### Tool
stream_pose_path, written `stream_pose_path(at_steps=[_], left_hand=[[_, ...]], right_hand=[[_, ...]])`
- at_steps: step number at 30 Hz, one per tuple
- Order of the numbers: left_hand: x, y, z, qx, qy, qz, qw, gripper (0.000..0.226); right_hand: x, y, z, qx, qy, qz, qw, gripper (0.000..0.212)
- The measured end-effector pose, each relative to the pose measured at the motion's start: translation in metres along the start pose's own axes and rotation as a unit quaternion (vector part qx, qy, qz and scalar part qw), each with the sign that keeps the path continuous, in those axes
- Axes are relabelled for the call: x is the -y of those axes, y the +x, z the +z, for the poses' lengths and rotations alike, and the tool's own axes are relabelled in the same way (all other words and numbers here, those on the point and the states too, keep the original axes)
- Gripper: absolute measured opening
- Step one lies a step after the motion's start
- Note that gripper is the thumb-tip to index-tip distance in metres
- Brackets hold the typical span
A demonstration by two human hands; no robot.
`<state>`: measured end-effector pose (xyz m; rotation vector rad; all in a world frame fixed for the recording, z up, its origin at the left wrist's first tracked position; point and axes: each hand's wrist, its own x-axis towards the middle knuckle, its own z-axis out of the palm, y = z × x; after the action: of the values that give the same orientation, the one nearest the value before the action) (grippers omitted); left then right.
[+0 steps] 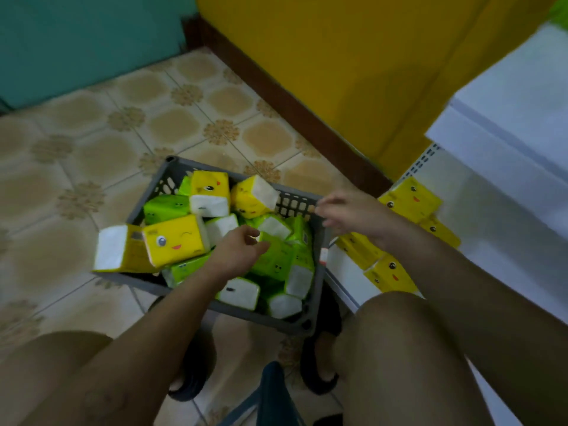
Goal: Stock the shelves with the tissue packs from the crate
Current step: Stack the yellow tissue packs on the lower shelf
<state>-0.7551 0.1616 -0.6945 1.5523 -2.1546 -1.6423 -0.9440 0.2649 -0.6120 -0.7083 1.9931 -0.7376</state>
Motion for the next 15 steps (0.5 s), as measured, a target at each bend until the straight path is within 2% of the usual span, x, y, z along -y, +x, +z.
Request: stream_pose_path(at_steps=[3,5,7,8,12,15], left_hand=[[0.016,0.0,-0.026,-0.045,0.053,-0.016,0.997,0.04],[0.032,0.002,-0.046,-0.073,0.081,-0.042,0.993,0.046],[0.047,0.008,-0.067,-0.105,0.1,-0.068,0.987,0.051],[0.054,0.011,-0.077,-0.125,0.1,-0.086,0.983,0.055],[0.078,0.026,-0.103,-0.207,0.061,-0.171,0.961,0.071],[0.091,0.027,-0.104,-0.222,0.025,-0.208,0.952,0.067]], right_hand=[[0.048,0.007,0.053,0.017,-0.071,-0.071,0.995,0.031],[0.055,0.017,0.093,0.043,-0.084,-0.064,0.993,0.033],[0.051,0.026,0.128,0.065,-0.099,-0.053,0.992,0.025],[0.05,0.029,0.141,0.075,-0.118,-0.051,0.989,0.022],[0.047,0.048,0.177,0.119,-0.141,-0.045,0.982,0.034],[0.049,0.073,0.198,0.143,-0.128,-0.032,0.981,0.029]])
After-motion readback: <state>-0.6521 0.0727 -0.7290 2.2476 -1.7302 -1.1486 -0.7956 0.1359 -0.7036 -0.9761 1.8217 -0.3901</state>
